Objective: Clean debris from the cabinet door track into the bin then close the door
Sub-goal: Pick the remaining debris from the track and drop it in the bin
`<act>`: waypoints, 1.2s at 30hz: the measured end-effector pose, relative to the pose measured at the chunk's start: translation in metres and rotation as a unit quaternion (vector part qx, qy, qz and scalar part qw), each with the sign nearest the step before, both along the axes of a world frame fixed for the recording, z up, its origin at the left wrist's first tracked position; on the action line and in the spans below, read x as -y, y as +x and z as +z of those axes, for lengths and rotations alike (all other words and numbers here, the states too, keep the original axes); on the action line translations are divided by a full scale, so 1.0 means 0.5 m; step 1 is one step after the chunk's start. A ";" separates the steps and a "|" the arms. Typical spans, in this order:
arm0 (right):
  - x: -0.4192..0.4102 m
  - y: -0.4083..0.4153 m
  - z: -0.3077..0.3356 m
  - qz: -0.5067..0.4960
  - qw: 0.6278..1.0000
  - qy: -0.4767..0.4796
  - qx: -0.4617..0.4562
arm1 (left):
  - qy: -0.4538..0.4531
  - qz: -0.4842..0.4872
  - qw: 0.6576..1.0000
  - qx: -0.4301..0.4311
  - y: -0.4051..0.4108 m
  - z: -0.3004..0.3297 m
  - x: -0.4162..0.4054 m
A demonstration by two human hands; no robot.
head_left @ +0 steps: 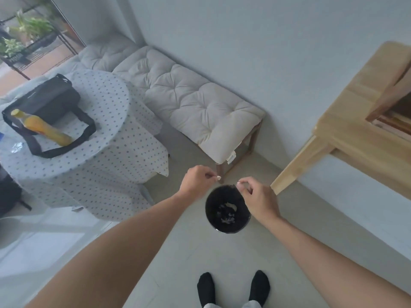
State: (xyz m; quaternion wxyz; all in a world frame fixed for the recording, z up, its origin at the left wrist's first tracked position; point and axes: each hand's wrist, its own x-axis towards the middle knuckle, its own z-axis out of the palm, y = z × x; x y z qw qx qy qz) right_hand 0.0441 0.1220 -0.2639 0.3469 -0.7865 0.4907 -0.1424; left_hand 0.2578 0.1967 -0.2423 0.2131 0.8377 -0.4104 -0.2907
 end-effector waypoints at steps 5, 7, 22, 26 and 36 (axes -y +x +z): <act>-0.010 0.009 -0.063 0.008 1.000 0.017 -0.023 | 0.027 -0.010 1.000 -0.009 -0.007 -0.072 -0.008; -0.010 0.016 -0.074 0.014 0.999 0.025 -0.022 | 0.036 -0.021 0.999 -0.007 -0.013 -0.087 -0.002; 0.000 -0.067 -0.031 -0.009 0.999 0.028 -0.039 | 0.007 -0.007 1.000 -0.019 -0.035 -0.034 0.021; 0.017 -0.092 0.043 -0.032 0.999 0.007 -0.026 | -0.011 -0.009 1.000 -0.022 -0.047 0.031 0.032; 0.091 -0.174 0.292 -0.096 0.991 -0.086 0.022 | -0.104 -0.070 0.992 0.016 -0.084 0.295 0.134</act>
